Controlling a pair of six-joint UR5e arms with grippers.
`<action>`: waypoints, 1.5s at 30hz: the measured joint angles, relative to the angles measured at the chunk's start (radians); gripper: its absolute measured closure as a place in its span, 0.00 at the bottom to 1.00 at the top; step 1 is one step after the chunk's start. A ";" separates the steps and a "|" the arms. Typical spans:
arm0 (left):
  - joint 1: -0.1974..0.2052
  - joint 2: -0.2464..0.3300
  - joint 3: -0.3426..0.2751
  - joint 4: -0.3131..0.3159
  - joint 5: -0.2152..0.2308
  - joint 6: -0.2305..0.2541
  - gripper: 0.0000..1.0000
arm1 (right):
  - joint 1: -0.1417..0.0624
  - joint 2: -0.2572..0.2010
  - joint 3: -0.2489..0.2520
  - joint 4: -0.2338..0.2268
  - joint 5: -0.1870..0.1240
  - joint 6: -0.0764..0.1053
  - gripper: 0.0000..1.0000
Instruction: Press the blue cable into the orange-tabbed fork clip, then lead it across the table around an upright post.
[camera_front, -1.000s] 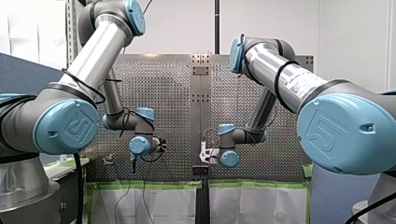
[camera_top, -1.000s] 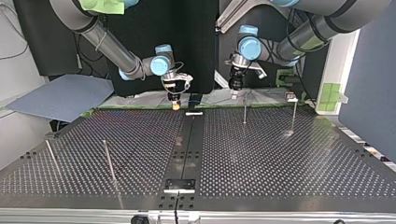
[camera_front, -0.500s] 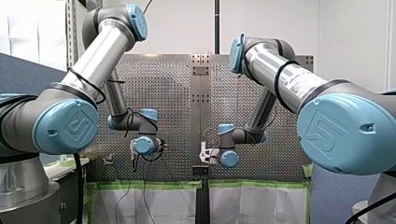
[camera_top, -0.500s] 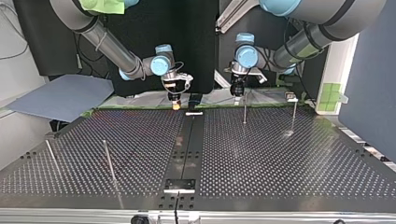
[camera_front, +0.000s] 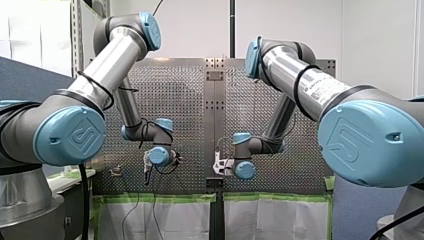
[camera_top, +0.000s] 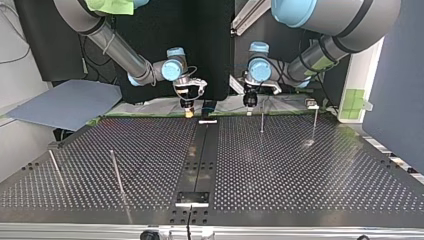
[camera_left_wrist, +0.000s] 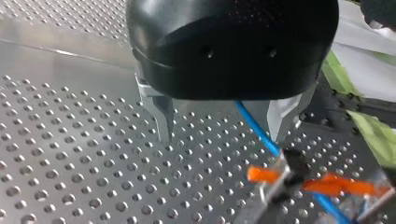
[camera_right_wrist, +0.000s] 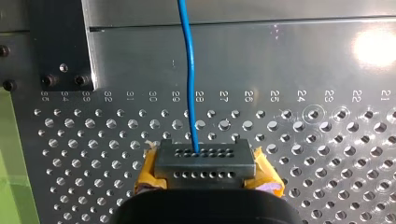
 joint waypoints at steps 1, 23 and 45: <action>0.001 -0.001 0.004 -0.004 -0.001 0.000 0.00 | 0.000 0.000 0.000 0.000 0.000 0.000 1.00; -0.006 -0.002 0.018 -0.020 -0.034 0.012 0.54 | 0.000 0.000 -0.003 0.000 -0.002 0.000 1.00; -0.012 -0.001 0.017 -0.020 -0.064 0.029 1.00 | 0.001 0.000 -0.003 0.009 -0.005 0.000 1.00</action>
